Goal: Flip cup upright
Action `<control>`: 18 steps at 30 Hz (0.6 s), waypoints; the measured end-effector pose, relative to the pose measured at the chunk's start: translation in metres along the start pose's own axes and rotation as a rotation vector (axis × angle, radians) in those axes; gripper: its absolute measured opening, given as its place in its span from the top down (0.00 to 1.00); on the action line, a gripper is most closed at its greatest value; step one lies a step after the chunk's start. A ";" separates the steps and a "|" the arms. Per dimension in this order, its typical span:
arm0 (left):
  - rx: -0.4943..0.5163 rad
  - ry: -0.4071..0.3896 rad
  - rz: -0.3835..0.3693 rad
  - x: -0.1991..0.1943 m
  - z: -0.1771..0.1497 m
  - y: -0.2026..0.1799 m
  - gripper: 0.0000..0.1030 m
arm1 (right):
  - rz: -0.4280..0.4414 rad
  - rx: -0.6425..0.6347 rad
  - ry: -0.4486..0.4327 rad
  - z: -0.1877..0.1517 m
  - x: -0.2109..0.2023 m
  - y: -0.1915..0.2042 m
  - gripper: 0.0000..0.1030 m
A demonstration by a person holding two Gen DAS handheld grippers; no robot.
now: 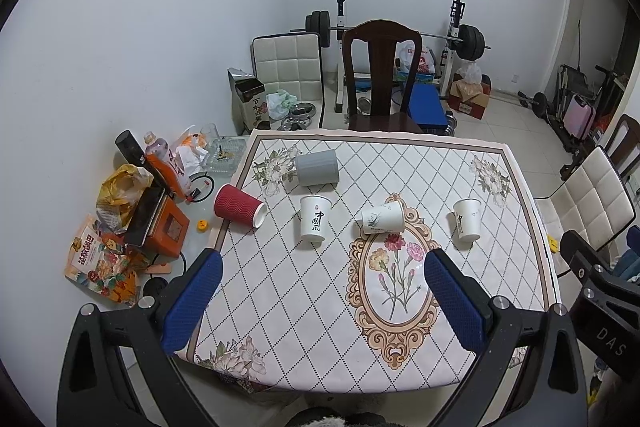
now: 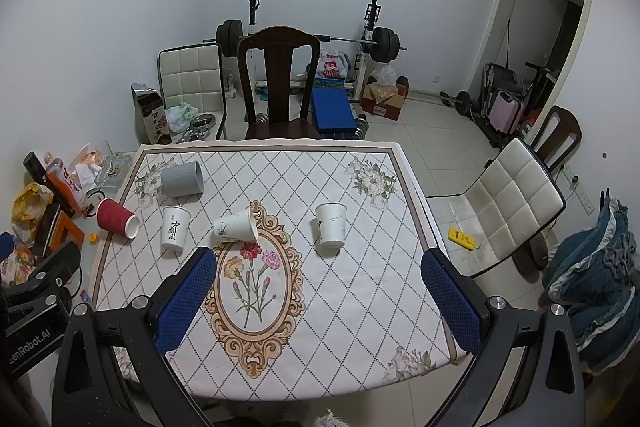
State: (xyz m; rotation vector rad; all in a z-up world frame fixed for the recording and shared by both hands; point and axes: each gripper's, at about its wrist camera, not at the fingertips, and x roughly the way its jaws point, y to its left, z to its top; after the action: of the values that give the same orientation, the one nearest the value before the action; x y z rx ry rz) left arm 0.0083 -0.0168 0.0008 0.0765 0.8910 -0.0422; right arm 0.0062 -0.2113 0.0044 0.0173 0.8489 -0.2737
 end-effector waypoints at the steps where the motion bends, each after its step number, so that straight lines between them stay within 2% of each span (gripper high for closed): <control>1: 0.000 0.000 0.001 -0.001 -0.001 0.000 0.00 | -0.001 0.000 0.000 0.000 0.000 0.000 0.00; 18: 0.000 -0.006 -0.008 -0.012 0.002 0.006 0.00 | -0.005 0.004 -0.001 0.001 -0.002 0.000 0.00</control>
State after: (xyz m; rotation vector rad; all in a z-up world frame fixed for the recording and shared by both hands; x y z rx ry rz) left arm 0.0032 -0.0114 0.0117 0.0732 0.8850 -0.0496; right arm 0.0051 -0.2112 0.0065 0.0188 0.8470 -0.2805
